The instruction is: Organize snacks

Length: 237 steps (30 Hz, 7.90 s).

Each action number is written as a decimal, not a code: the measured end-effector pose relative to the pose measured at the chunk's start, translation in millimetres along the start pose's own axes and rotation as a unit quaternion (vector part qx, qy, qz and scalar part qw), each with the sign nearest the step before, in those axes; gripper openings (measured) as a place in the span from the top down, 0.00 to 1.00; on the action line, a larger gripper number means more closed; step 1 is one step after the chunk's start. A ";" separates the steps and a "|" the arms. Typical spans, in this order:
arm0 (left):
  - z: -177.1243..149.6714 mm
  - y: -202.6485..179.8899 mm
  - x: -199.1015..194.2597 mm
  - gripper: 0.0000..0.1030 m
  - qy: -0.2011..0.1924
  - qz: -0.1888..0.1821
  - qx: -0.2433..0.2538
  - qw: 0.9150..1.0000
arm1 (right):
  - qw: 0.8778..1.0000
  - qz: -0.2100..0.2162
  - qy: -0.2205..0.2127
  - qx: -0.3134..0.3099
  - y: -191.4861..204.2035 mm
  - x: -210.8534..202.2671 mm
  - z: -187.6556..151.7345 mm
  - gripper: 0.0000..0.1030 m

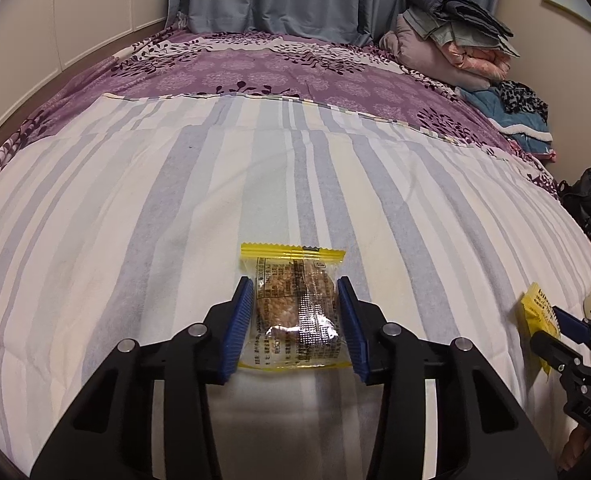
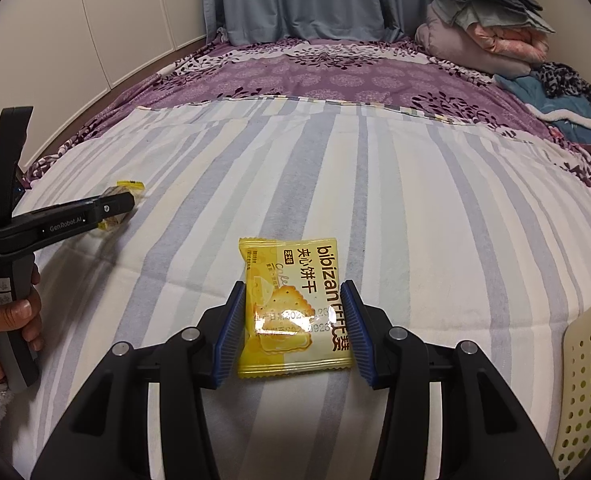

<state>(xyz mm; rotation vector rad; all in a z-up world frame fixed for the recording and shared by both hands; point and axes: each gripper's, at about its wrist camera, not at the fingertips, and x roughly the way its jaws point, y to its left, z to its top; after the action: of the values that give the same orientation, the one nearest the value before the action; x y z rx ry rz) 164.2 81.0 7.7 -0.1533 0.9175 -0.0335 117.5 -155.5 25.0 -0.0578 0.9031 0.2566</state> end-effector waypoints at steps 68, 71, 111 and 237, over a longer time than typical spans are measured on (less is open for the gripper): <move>-33.7 -7.7 -58.8 0.68 -0.022 -0.011 0.029 0.999 | 0.999 0.013 -0.039 0.035 -2.7 -60.7 -25.6 0.53; -40.6 -13.2 -56.8 0.68 -0.014 -0.018 0.033 0.999 | 0.998 0.012 -0.044 0.035 -2.4 -67.1 -26.5 0.53; -67.1 -87.1 -159.1 0.75 -0.068 -0.037 0.107 0.991 | 0.989 -0.003 -0.130 0.072 -33.2 -167.5 -60.6 0.53; -136.3 -377.6 -236.2 0.03 -0.081 -0.184 0.330 0.922 | 0.924 -0.196 -0.194 0.264 -208.9 -297.9 -178.7 0.05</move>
<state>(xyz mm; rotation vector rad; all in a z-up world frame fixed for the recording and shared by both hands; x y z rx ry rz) -73.7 -286.1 167.7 0.2991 0.6600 -0.6654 -144.8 -444.2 135.2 0.3031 0.5226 -0.3461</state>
